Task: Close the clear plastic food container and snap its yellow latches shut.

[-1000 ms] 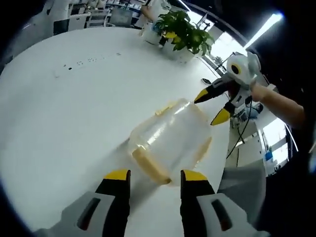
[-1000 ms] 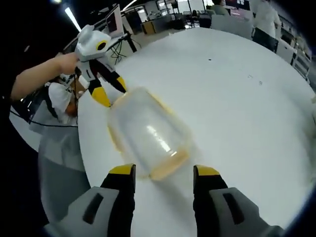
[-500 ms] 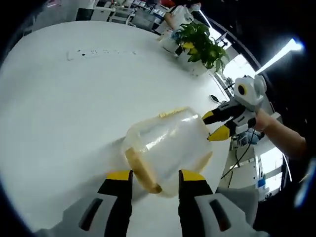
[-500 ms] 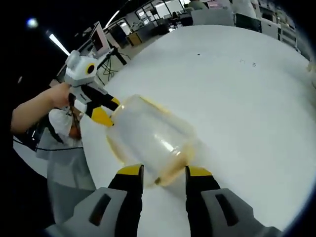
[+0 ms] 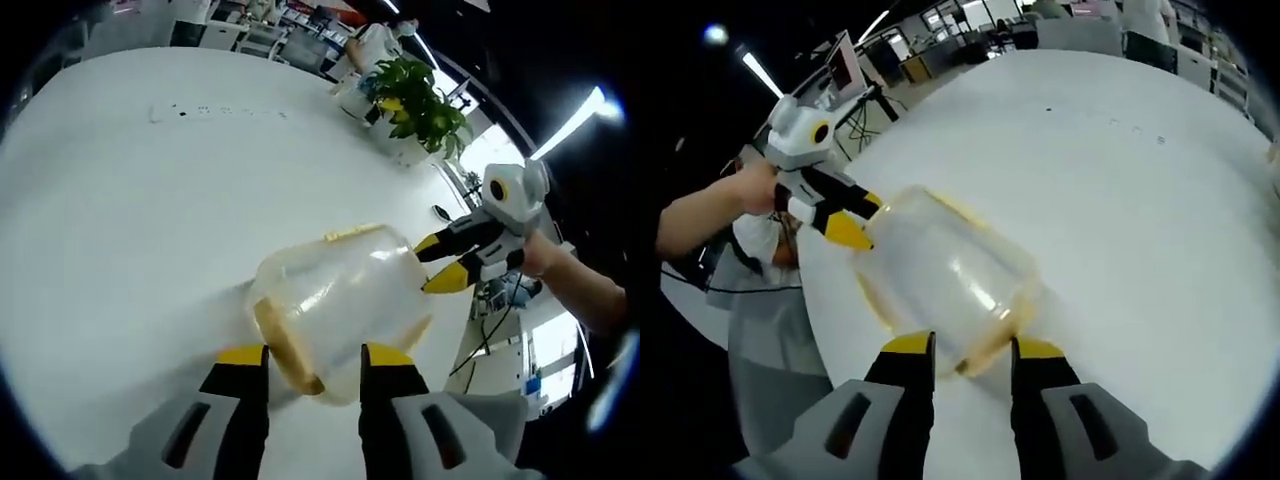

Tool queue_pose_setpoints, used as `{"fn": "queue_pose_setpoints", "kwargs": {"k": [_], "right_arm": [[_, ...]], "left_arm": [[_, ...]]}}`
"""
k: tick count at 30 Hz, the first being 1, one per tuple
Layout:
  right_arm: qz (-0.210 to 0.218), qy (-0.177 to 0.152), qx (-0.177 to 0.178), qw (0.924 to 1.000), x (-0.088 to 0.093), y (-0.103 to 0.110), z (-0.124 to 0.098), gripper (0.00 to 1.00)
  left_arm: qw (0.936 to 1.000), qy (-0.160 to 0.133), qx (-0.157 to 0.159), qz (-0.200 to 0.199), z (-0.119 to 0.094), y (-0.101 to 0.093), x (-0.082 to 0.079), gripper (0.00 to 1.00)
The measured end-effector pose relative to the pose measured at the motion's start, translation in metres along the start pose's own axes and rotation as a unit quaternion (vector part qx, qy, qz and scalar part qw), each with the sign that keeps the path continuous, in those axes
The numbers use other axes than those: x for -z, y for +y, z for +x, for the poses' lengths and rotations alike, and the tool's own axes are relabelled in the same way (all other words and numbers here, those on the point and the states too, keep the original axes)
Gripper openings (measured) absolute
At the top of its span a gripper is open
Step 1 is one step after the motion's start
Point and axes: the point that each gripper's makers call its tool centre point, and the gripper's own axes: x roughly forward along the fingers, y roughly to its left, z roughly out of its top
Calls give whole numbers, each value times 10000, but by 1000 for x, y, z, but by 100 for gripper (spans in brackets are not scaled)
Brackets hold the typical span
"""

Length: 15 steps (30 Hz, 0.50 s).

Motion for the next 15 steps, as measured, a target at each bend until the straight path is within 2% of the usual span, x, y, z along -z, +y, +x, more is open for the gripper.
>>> {"fn": "queue_pose_setpoints", "kwargs": {"k": [4,5,6,10,15], "right_arm": [[-40,104,-50,9999,0,2,1,24],[-261,-9,-101,9996,-5,0,3,24],[-149,149,-51,9998,-2,-4,9,24],[-185,191,-37,9996,1,-3,7,23],[-265,321,-49,9991,1,0,4,23]], "left_arm": [[10000,50,-26,16,0,-1,0,27],[9999,46,-12,131,2,-1,1,27],[9999,47,-6,102,2,-1,2,27],[10000,-41,7,59,2,0,2,25],[9999,75,-92,-70,4,-1,-1,24]]}}
